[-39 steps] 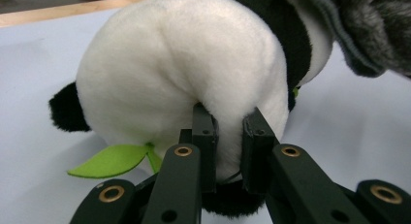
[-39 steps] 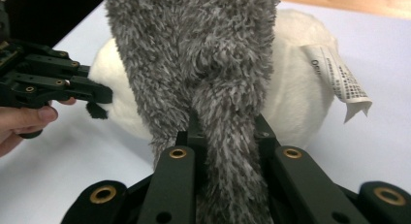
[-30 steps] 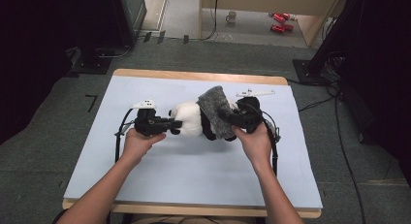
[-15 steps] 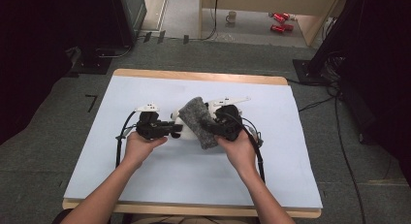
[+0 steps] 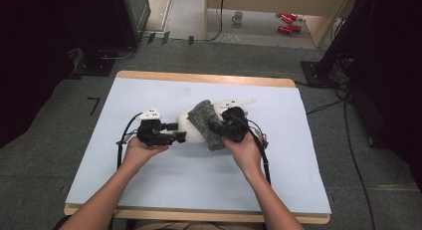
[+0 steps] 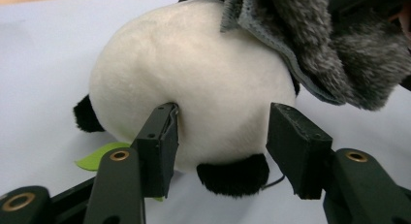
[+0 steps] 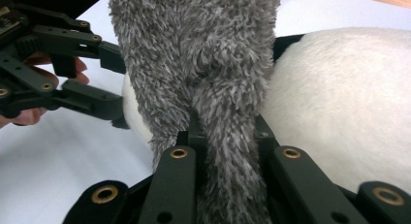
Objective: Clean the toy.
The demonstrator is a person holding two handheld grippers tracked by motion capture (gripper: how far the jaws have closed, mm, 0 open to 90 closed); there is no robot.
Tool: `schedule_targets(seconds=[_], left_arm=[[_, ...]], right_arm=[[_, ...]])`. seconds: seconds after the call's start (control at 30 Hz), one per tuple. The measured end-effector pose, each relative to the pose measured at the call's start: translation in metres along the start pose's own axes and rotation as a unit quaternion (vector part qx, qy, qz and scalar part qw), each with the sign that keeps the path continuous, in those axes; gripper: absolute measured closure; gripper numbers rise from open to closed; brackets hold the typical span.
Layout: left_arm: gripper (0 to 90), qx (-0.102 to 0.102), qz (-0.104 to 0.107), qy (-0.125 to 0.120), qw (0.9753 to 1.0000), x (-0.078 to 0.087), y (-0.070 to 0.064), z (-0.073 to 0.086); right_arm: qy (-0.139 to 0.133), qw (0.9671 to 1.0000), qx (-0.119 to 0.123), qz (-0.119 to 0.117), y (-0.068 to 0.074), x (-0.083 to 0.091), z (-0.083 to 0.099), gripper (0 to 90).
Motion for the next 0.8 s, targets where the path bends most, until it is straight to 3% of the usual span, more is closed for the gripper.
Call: schedule_targets(seconds=[0.1, 0.2, 0.37, 0.47, 0.6, 0.8], left_arm=[[37.2, -0.008, 0.009, -0.005, 0.9999, 0.002, -0.001, 0.002], [31.3, -0.001, 0.013, 0.005, 0.9999, 0.000, -0.001, 0.007], [26.0, -0.023, -0.015, 0.017, 0.9995, -0.011, 0.001, 0.016], [25.6, -0.050, -0.046, 0.021, 0.9975, -0.021, 0.001, 0.021], [38.0, -0.063, -0.083, 0.005, 0.9946, -0.024, 0.006, 0.019], [57.0, -0.058, -0.084, -0.001, 0.9948, -0.024, 0.008, 0.018]], right_arm=[[-0.002, 1.0000, 0.002, 0.001, 0.000, -0.001, -0.002, 78.6], [-0.003, 1.0000, 0.003, 0.001, -0.002, -0.002, -0.004, 78.5], [-0.013, 0.9999, -0.005, -0.003, -0.003, -0.005, -0.007, 78.5], [-0.018, 0.9998, -0.004, -0.003, -0.004, -0.007, -0.009, 78.4], [-0.019, 0.9998, -0.003, 0.000, -0.002, -0.008, -0.010, 78.2], [-0.022, 0.9997, -0.001, -0.004, 0.003, -0.007, -0.012, 78.2]])
Point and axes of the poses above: each handheld gripper's, and its own axes: x roughly backward along the jaws, z roughly out of its underside, y roughly to its left, the point moved 8 cm from there along -x, roughly forward along the jaws, and after that the axes turned 9 degrees about x, right-handed, at the moved point
